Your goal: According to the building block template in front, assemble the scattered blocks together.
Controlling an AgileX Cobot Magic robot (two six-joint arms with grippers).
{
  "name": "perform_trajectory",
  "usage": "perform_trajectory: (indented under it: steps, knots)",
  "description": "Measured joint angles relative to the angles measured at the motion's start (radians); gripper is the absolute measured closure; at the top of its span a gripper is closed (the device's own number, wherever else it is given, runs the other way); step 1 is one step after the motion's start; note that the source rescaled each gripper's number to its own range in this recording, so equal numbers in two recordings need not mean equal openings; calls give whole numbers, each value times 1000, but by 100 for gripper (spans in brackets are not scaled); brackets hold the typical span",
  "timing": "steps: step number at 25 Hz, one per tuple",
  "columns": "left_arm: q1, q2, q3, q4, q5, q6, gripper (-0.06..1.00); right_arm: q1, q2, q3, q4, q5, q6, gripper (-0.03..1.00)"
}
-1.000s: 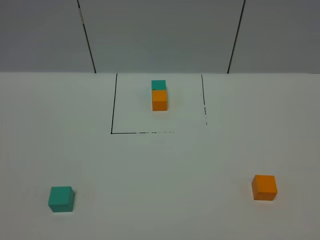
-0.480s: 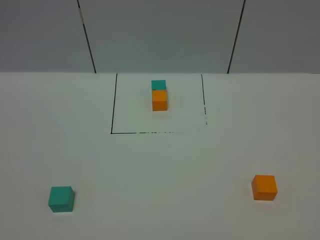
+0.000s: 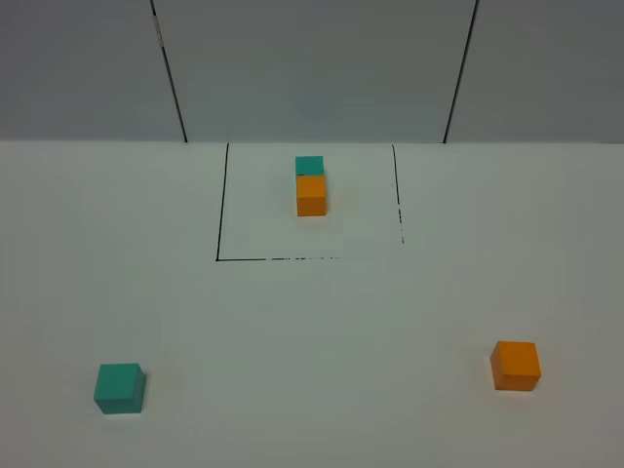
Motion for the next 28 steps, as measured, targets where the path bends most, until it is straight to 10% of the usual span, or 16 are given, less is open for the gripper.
perform_trajectory:
  steps: [10, 28]
  knots:
    - [0, 388, -133, 9, 68, -175, 28, 0, 0, 0, 0, 0, 0, 21]
    - [0, 1177, -365, -79, 22, -108, 27, 0, 0, 0, 0, 0, 0, 21]
